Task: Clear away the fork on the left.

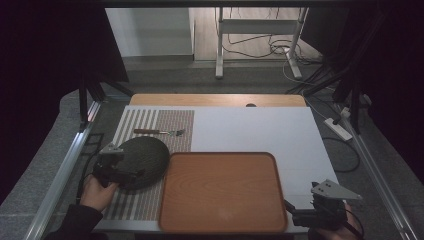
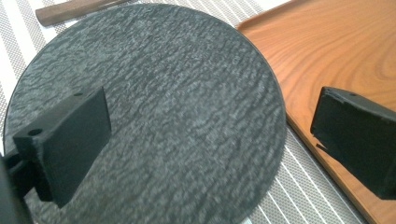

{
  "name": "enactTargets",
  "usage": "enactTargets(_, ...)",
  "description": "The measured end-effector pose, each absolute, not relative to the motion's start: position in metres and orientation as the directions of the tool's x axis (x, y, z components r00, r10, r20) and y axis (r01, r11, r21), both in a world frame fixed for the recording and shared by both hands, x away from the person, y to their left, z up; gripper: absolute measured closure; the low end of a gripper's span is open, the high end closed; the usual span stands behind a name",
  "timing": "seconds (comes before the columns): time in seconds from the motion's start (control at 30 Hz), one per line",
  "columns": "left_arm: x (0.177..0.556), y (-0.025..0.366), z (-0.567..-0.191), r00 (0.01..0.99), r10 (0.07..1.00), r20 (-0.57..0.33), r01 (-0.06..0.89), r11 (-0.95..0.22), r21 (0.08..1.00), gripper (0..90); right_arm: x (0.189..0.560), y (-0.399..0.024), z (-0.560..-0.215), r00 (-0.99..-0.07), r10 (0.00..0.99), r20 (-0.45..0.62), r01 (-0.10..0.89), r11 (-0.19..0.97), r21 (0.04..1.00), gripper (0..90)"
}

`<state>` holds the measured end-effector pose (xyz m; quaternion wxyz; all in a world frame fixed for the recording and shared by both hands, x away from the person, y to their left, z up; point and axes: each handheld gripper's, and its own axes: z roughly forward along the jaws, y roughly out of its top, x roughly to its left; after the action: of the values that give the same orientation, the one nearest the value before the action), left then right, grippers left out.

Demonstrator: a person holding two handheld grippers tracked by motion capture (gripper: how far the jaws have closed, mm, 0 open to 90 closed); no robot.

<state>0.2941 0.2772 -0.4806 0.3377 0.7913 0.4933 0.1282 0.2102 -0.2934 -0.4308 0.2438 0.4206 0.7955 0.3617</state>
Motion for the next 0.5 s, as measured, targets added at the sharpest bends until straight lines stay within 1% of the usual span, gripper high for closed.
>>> enactTargets(0.5, 0.34, 0.269, -0.49, 0.493, 0.863, -0.113, 0.706, -0.32, 0.632, 0.0, 0.21, -0.293, -0.431, -0.527, 0.846, -0.083, 0.494, 0.384, 0.78, 0.0)
